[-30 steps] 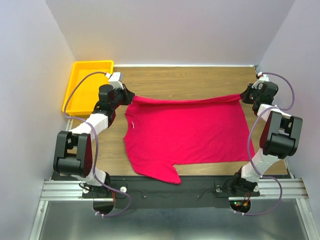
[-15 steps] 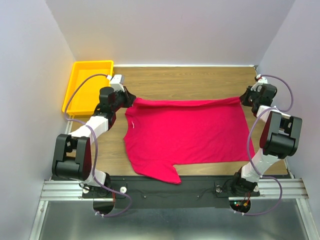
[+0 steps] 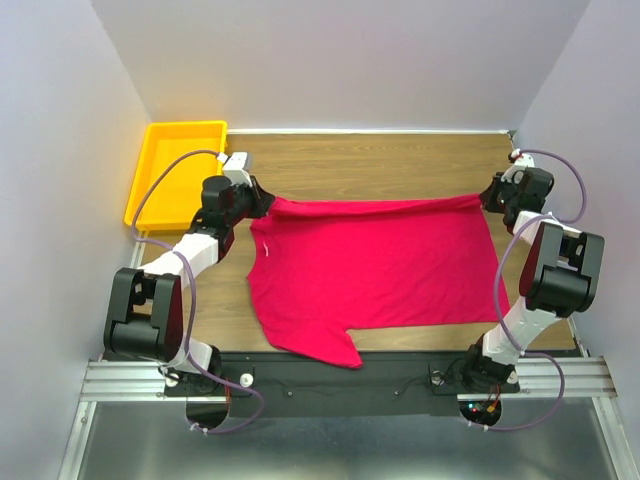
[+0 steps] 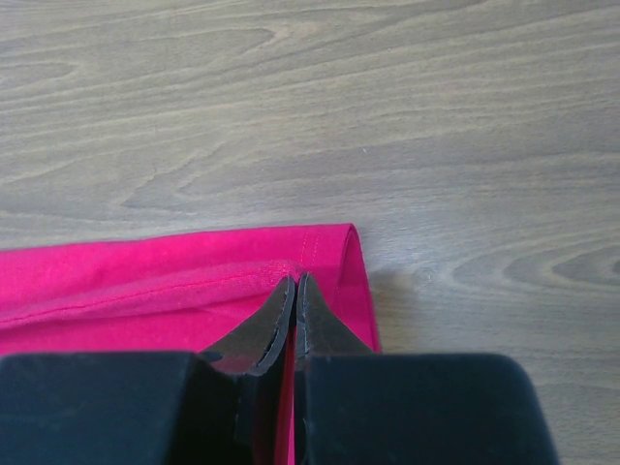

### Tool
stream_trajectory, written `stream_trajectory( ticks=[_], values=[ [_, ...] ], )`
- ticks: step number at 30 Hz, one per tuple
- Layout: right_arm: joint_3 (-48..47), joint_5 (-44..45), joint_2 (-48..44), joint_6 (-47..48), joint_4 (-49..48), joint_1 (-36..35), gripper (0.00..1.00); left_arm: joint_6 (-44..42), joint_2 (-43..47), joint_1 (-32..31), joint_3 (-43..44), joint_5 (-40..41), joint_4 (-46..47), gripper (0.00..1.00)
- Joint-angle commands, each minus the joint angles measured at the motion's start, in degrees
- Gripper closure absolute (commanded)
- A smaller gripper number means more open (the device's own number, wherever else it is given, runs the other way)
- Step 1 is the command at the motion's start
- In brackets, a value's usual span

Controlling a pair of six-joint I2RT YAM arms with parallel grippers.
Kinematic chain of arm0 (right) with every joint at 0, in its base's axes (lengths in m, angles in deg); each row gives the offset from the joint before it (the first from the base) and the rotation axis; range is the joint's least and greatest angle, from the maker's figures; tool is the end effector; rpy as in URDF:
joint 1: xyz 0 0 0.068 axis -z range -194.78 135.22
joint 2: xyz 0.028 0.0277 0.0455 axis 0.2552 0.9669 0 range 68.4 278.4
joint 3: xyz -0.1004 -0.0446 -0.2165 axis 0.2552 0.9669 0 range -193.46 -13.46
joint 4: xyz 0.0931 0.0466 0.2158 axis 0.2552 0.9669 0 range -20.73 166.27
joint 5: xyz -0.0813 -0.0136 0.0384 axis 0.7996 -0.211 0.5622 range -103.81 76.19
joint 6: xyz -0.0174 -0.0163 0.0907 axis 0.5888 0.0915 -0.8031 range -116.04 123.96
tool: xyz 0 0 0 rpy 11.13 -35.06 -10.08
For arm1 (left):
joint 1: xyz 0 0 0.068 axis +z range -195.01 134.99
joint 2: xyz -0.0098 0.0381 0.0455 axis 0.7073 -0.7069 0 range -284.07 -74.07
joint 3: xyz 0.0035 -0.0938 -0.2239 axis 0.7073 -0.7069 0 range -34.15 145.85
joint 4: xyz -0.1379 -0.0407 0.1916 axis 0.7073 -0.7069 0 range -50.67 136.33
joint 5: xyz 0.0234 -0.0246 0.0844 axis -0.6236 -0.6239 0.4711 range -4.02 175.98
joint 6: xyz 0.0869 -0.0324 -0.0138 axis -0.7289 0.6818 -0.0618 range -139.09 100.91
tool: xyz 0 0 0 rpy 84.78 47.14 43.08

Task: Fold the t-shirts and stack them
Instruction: Fold the tshirt

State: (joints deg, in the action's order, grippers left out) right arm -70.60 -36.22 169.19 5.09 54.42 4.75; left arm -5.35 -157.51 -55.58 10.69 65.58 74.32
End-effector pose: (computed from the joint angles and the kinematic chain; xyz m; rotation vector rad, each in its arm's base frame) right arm 0.3865 -0.1028 0.1595 0.0896 2.0352 0.1798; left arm 0.3432 -0.0941 0.2254 0.2146 1.7724 -0.6192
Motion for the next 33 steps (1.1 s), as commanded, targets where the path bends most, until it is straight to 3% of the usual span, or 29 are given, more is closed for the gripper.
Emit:
stream_trajectory(
  ticks=[1, 6, 8, 14, 21, 33],
  values=[
    [0.28, 1.41, -0.07, 1.69, -1.41, 0.77, 0.96, -0.73, 2.75, -0.42, -0.46, -0.60, 1.81, 1.00],
    [0.37, 1.41, -0.07, 2.56, -0.88, 0.95, 0.85, -0.82, 2.67, -0.60, -0.54, -0.69, 1.55, 1.00],
    [0.63, 1.23, -0.60, 3.26, -0.62, 1.04, 0.70, -0.90, 2.76, -0.68, -0.54, -0.69, 1.37, 1.00],
    [1.25, -0.17, -3.84, 4.24, 0.09, 1.30, 0.47, -1.17, 2.40, -0.68, -0.37, -1.22, 1.19, 1.00],
    [0.02, -4.73, -5.87, 1.52, 3.94, 1.30, 0.40, -1.26, 2.40, -0.68, -0.45, -2.10, 1.19, 1.00],
    [0.98, -11.25, -8.68, -2.97, 7.73, 1.30, 0.38, -1.78, 3.72, -1.21, -1.07, -2.89, 0.49, 1.00]
  ],
)
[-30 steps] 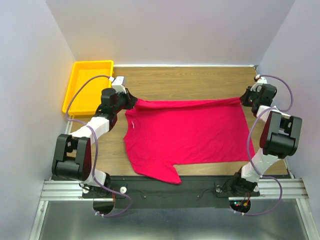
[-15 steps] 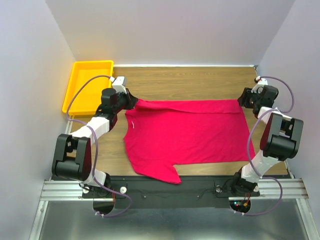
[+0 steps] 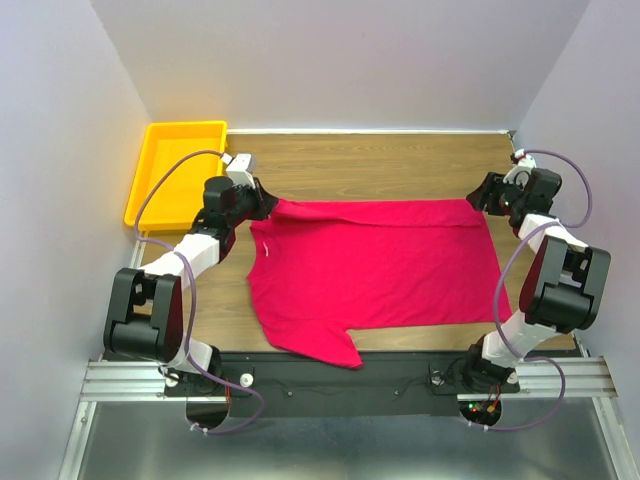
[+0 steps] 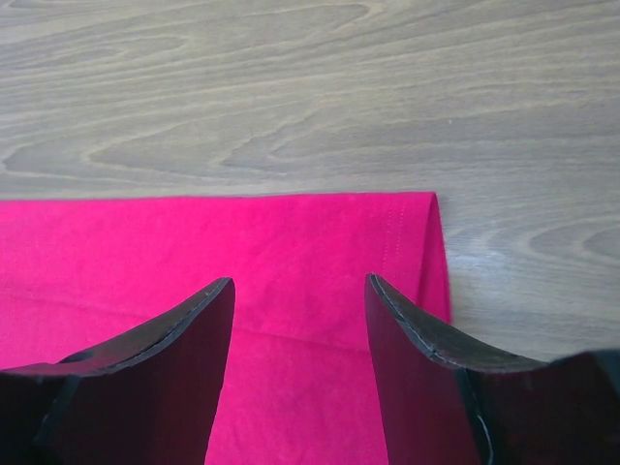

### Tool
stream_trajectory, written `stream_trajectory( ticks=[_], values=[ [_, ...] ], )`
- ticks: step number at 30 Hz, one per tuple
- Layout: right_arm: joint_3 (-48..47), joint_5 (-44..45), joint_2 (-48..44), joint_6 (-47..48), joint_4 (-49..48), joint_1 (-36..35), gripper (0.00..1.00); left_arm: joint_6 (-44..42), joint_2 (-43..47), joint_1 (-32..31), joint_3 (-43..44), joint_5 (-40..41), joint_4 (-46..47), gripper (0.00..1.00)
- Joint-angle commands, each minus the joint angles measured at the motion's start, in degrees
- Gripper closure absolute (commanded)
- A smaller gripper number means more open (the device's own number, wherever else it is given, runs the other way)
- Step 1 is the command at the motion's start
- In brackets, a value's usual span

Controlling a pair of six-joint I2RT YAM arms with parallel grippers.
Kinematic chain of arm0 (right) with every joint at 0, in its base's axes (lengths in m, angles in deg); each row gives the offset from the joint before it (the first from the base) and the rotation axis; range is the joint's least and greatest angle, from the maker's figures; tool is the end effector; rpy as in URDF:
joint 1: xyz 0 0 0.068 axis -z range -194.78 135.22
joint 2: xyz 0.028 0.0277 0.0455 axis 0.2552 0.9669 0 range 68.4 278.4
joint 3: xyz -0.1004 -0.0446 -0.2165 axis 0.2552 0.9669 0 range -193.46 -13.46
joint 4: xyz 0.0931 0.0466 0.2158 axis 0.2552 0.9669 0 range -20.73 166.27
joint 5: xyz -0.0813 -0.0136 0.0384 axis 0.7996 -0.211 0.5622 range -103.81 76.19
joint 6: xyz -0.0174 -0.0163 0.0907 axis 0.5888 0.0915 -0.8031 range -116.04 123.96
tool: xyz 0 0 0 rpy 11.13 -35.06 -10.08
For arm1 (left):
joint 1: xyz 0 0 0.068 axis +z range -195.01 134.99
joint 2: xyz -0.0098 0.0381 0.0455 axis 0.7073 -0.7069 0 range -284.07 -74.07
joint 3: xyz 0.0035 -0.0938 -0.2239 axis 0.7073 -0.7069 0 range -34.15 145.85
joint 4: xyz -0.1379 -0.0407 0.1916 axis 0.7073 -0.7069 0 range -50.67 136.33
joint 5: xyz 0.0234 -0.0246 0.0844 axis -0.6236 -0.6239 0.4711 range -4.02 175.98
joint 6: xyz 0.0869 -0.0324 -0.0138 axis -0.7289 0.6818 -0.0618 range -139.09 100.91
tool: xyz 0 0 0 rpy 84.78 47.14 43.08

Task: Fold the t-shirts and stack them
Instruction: Fold the tshirt

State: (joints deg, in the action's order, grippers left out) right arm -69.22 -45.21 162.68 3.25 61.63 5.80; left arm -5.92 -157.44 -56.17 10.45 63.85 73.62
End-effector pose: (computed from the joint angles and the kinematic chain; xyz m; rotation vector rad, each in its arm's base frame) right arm 0.3652 -0.0900 0.1797 0.0567 2.0425 0.3613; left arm 0.3399 -0.0996 0.2226 0.2529 1.7839 -0.6466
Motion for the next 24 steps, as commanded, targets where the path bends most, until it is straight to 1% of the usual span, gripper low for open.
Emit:
stream_trajectory(
  ticks=[1, 9, 24],
  values=[
    [-0.31, -2.18, -2.17, -1.05, 0.61, 0.25, 0.38, -1.30, 3.83, -0.71, -0.92, -1.07, 0.93, 1.00],
    [-0.48, -1.74, -0.85, -0.52, 1.05, 0.43, 0.37, -2.09, 5.85, -1.58, -1.80, 0.77, -1.54, 1.00],
    [-0.57, -2.18, 0.03, -0.34, 1.57, 1.39, 0.35, -3.85, 5.33, -5.01, -0.92, 5.34, -5.58, 1.00]
  ],
)
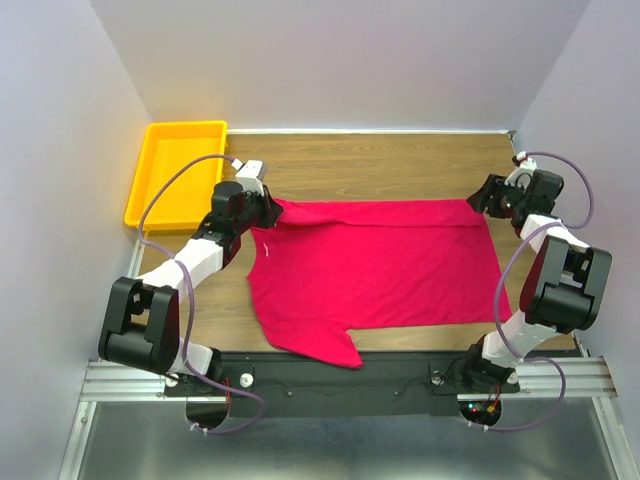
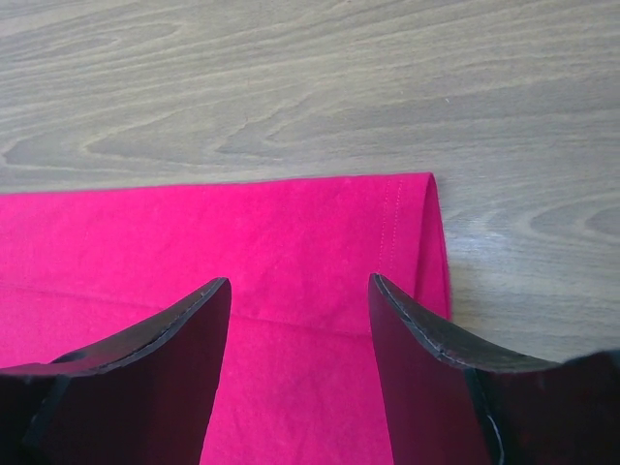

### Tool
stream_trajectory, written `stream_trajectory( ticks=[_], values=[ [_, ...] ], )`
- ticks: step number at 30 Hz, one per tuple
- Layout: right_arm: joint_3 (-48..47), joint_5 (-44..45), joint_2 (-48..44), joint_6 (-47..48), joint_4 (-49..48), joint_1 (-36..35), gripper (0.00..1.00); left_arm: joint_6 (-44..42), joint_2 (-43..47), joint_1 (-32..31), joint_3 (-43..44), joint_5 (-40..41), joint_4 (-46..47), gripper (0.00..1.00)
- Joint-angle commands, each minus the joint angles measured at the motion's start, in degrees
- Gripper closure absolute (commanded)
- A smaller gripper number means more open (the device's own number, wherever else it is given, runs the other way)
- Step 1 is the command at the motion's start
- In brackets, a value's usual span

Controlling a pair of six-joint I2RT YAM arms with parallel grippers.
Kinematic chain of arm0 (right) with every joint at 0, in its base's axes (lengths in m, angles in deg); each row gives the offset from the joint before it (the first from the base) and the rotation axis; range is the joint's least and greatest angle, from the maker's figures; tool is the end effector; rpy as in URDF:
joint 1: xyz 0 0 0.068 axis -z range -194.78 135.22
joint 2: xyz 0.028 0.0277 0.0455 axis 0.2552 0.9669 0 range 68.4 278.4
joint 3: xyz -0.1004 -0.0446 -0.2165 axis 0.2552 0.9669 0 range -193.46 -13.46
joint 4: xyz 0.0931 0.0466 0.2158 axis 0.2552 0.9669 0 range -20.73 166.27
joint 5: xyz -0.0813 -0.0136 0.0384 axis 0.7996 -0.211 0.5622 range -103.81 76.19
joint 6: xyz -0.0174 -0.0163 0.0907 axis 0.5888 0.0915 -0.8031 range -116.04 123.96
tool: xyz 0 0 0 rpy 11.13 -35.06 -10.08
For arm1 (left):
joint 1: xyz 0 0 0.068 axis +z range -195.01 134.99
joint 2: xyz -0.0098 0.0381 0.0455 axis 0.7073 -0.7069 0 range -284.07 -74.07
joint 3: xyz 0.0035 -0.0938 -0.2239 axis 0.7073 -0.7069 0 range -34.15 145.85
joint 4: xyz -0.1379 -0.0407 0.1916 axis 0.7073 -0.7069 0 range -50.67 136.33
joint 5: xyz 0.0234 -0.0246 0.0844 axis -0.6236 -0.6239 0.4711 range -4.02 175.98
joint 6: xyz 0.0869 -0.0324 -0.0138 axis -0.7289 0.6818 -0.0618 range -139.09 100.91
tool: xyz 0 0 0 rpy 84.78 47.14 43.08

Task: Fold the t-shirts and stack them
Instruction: Fold the tshirt

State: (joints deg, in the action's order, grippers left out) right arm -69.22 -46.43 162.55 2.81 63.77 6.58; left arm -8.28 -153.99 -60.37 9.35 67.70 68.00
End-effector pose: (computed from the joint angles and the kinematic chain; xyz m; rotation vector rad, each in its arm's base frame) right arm 0.3609 -0.0921 0.1764 0.0798 2.0675 0.3936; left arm 0.3231 -0.1163 0.2203 0.3015 1.8336 -0.6108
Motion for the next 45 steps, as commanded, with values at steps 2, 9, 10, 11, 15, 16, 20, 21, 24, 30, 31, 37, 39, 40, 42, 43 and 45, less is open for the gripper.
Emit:
stream_trajectory(
  ticks=[2, 9, 10, 11, 15, 16, 20, 21, 24, 30, 31, 37, 39, 40, 42, 43, 45],
  values=[
    [-0.57, -0.95, 0.33, 0.00, -0.57, 0.70, 0.35, -1.58, 1.70, -1.17, 0.26, 1.85, -0.22, 1.00],
    [-0.57, -1.48, 0.60, 0.09, -0.48, 1.22, 0.35, -1.58, 2.66, -2.57, 0.09, 4.22, -1.63, 1.00],
    [-0.57, -1.48, 0.60, 0.09, -0.39, 1.14, 0.35, -1.67, 2.93, -2.66, 0.00, 4.39, -1.81, 1.00],
    [-0.57, -1.57, 0.60, 0.09, -0.39, 1.22, 0.35, -1.49, 3.10, -2.84, -0.17, 4.66, -2.16, 1.00],
    [-0.57, -1.74, 0.77, 0.00, -0.48, 1.31, 0.35, -0.88, 4.33, -3.45, -0.88, 5.36, -2.25, 1.00],
    [-0.57, -1.83, 0.86, 0.00, -0.48, 1.31, 0.35, -0.70, 4.68, -3.72, -1.05, 5.62, -2.33, 1.00],
    [-0.57, -1.83, 1.04, 0.09, -0.39, 1.40, 0.34, -0.35, 5.47, -4.25, -1.67, 6.33, -2.60, 1.00],
    [-0.57, -1.83, 0.95, 0.09, -0.39, 1.49, 0.34, -0.18, 5.65, -4.51, -1.93, 6.59, -2.86, 1.00],
    [-0.57, -1.92, 1.04, 0.09, -0.39, 1.49, 0.34, 0.09, 6.00, -4.95, -2.20, 7.47, -3.56, 1.00],
    [-0.57, -2.01, 1.30, 0.09, -0.22, 1.58, 0.34, 0.88, 5.92, -5.65, -2.81, 8.26, -4.18, 1.00],
    [-0.57, -2.01, 1.39, 0.01, -0.30, 1.66, 0.34, 0.97, 5.83, -5.65, -2.81, 8.26, -4.44, 1.00],
    [-0.57, -2.01, 1.39, 0.09, -0.30, 1.75, 0.34, 1.67, 5.92, -6.35, -3.25, 8.44, -4.88, 1.00],
    [-0.57, -2.10, 1.39, 0.01, -0.30, 1.84, 0.34, 1.85, 5.92, -6.62, -3.17, 8.79, -5.49, 1.00],
    [-0.57, -2.18, 1.39, 0.00, -0.30, 1.84, 0.34, 1.93, 5.83, -6.71, -3.08, 8.79, -5.85, 1.00],
    [-0.66, -2.18, 1.39, 0.00, -0.22, 1.92, 0.34, 2.02, 6.00, -7.05, -3.08, 8.62, -6.20, 1.00],
    [-0.66, -2.18, 1.39, 0.00, -0.22, 1.84, 0.34, 2.11, 6.00, -7.14, -3.16, 8.62, -6.38, 1.00],
    [-0.57, -2.18, 1.39, 0.00, -0.22, 1.84, 0.34, 2.55, 6.18, -7.49, -3.34, 8.53, -6.47, 1.00]
  ],
)
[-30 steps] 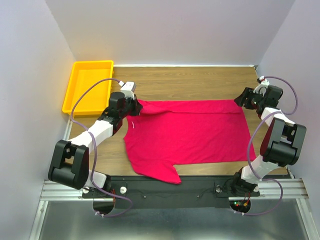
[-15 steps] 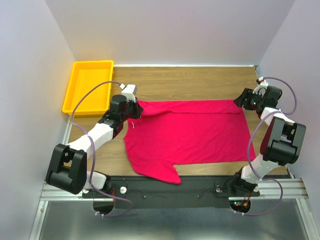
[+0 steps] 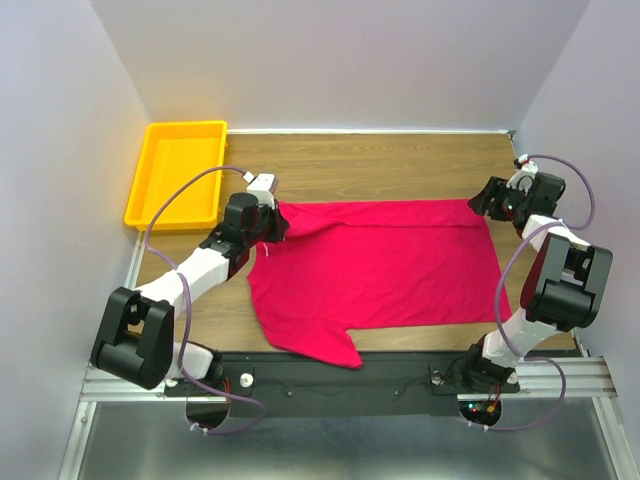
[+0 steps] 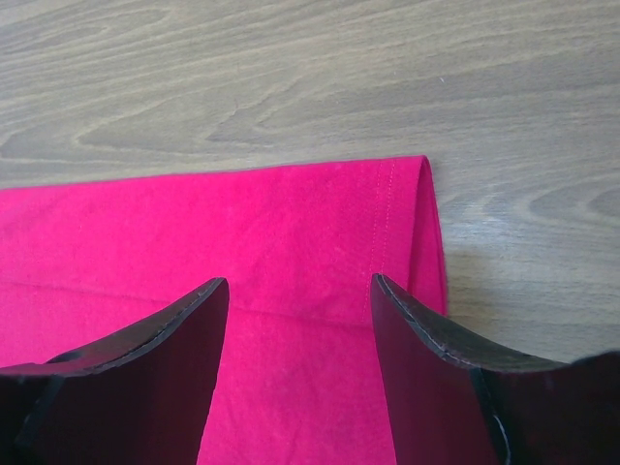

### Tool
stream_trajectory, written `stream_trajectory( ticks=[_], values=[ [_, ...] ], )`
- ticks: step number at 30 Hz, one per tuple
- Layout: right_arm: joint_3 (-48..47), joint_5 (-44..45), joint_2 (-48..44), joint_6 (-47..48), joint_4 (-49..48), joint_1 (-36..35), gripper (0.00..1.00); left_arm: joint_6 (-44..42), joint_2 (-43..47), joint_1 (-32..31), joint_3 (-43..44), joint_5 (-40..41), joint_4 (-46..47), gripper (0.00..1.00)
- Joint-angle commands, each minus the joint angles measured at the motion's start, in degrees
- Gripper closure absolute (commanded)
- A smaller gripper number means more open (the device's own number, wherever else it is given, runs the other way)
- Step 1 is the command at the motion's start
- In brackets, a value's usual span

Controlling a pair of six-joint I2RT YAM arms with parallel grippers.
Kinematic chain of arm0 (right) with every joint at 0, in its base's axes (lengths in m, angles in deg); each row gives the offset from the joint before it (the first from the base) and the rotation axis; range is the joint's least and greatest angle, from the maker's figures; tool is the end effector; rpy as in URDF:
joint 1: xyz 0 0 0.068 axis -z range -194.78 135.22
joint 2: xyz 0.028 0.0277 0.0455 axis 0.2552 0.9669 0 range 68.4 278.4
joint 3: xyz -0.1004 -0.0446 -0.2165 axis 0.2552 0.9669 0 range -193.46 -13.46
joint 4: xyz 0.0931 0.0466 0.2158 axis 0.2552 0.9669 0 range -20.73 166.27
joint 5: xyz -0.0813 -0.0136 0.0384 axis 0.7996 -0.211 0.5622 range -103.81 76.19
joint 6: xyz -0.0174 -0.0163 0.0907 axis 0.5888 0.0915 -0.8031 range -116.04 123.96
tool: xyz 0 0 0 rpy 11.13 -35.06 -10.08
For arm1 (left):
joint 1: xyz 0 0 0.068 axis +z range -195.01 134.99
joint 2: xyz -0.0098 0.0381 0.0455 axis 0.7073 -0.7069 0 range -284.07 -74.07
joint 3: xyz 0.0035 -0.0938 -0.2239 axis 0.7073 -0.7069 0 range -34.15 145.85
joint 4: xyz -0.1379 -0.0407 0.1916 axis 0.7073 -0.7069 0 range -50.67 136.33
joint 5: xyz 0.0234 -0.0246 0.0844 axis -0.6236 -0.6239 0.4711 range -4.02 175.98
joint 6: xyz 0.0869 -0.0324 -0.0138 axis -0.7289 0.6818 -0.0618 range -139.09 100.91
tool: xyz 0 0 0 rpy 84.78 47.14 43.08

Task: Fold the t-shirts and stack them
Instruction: Fold the tshirt

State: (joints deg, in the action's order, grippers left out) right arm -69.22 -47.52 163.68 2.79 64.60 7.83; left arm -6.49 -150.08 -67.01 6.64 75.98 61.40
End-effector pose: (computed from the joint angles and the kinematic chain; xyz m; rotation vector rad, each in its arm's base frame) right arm 0.3587 -0.0985 0.1682 0.1059 2.0899 0.4146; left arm 0.2977 -0.1361 0.2066 0.2790 1.9391 -0.5694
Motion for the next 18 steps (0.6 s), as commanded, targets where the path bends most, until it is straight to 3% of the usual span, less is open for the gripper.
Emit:
stream_trajectory(
  ticks=[1, 18],
  values=[
    [-0.57, -1.09, 0.25, 0.03, -1.05, 0.68, 0.34, 0.76, 2.44, -1.03, -0.63, 0.33, -0.13, 1.00],
    [-0.57, -1.35, 0.34, -0.06, -0.96, 0.86, 0.33, 1.90, 1.12, -1.91, -1.25, 0.42, -1.62, 1.00]
  ],
)
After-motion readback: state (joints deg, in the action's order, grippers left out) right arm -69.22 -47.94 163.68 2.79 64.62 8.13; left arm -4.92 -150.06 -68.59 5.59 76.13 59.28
